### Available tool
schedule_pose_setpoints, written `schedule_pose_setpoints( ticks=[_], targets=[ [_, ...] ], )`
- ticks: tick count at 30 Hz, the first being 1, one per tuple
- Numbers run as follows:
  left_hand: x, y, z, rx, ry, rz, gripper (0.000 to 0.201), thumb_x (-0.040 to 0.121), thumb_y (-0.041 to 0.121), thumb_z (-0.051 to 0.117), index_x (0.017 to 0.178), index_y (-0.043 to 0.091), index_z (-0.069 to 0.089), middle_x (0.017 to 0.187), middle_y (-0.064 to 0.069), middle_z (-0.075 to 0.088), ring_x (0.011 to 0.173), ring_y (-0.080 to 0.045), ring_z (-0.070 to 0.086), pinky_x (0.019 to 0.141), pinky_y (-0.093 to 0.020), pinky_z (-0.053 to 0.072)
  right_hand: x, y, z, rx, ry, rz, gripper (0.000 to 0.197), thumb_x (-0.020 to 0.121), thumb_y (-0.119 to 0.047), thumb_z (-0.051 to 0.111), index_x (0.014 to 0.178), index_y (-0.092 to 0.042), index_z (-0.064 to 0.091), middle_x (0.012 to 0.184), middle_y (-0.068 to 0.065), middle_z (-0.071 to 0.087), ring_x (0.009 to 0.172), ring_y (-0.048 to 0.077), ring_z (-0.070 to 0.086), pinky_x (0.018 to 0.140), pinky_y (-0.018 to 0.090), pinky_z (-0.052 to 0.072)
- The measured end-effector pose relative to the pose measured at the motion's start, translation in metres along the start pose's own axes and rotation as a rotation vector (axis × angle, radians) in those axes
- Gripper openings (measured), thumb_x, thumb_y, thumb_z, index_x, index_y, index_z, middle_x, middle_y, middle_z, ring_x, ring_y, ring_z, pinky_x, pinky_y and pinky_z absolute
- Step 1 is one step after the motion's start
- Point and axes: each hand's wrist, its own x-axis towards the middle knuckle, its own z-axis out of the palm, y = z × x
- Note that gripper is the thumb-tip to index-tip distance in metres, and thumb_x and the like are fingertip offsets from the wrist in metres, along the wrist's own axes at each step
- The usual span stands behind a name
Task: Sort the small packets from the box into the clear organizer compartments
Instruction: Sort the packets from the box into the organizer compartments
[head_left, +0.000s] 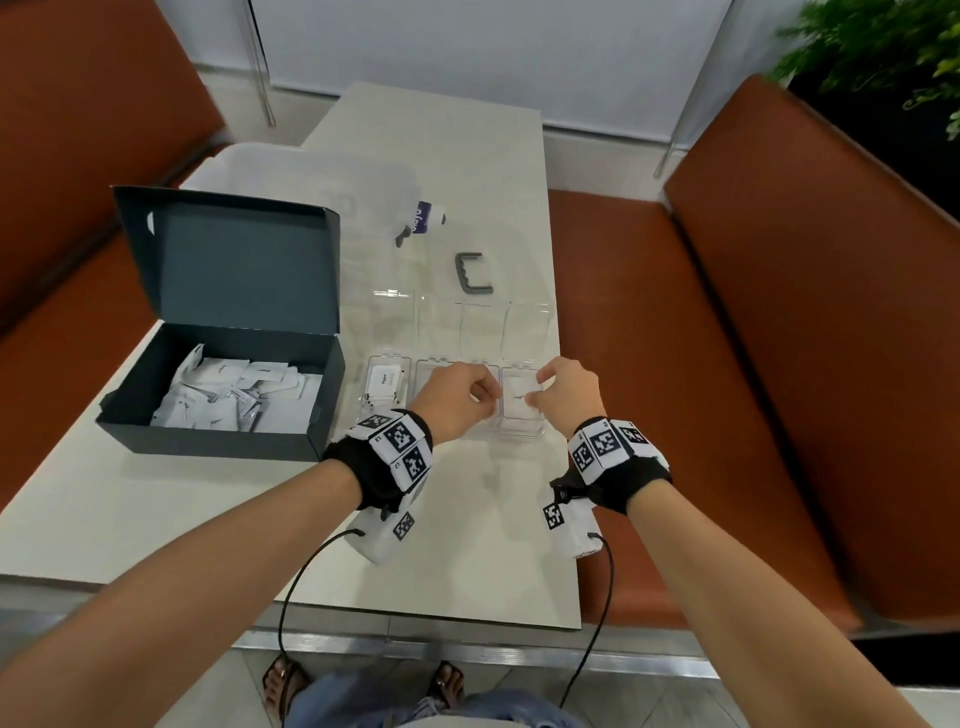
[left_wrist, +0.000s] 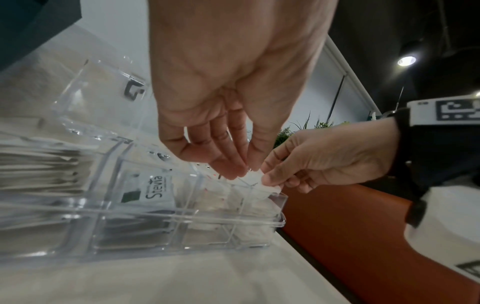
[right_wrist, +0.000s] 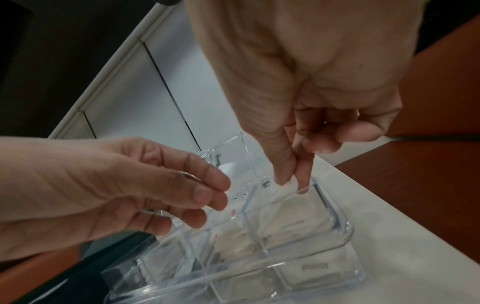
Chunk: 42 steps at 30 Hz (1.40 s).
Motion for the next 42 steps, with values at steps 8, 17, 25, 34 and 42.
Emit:
schedule_pose_setpoints(
  ticks=[8,17,25,34,42],
  targets=[
    [-0.002,0.001,-0.001,-0.045,0.024,-0.006,0.013,0.086,0.004,0.066,0.090,0.017,0.068,0.085,0.003,0.064,0.078,-0.008,0.057,0.079,-0.022,0.048,0.002,-0.010,-0.001,-0.493,-0.090,-0.220,0.035,0.082,-0.024,0.074,0.114,-0.028,0.059,0.117,0.001,0.053,0.113,0.027,0.047,0.094,0.044,0.032],
    [-0.003,0.000,-0.009,-0.065,0.054,-0.002,0.012,0.085,0.005,0.066,0.090,0.016,0.070,0.085,0.001,0.067,0.078,-0.007,0.059,0.070,-0.010,0.045,0.001,-0.013,-0.012,-0.588,-0.161,-0.313,0.024,0.086,-0.026,0.068,0.108,-0.035,0.065,0.116,-0.009,0.062,0.112,0.019,0.050,0.086,0.041,0.024],
    [-0.009,0.000,-0.040,-0.115,0.084,0.015,0.014,0.090,0.015,0.065,0.100,0.025,0.062,0.087,0.004,0.069,0.077,-0.011,0.067,0.062,-0.018,0.047,-0.004,-0.043,-0.029,-0.138,-0.089,-0.387,0.016,0.091,-0.016,0.060,0.099,-0.024,0.071,0.104,-0.003,0.067,0.101,0.015,0.058,0.095,0.037,0.042],
    [-0.036,-0.049,-0.136,-0.018,0.127,-0.022,0.010,0.087,0.012,0.067,0.095,0.016,0.071,0.087,-0.002,0.074,0.082,-0.014,0.068,0.081,-0.027,0.052,-0.028,-0.140,0.030,0.005,-0.302,-0.635,0.015,0.086,-0.009,0.063,0.092,-0.017,0.074,0.074,-0.016,0.062,0.061,-0.012,0.055,0.063,0.000,0.039],
    [-0.047,-0.141,-0.227,0.292,-0.003,-0.205,0.018,0.085,0.011,0.070,0.103,0.011,0.070,0.100,-0.007,0.071,0.090,-0.018,0.064,0.071,-0.018,0.045,-0.045,-0.213,0.121,-0.147,-0.482,-0.658,0.018,0.087,-0.008,0.061,0.101,-0.011,0.073,0.089,0.007,0.070,0.084,0.019,0.065,0.077,0.019,0.047]
  ],
)
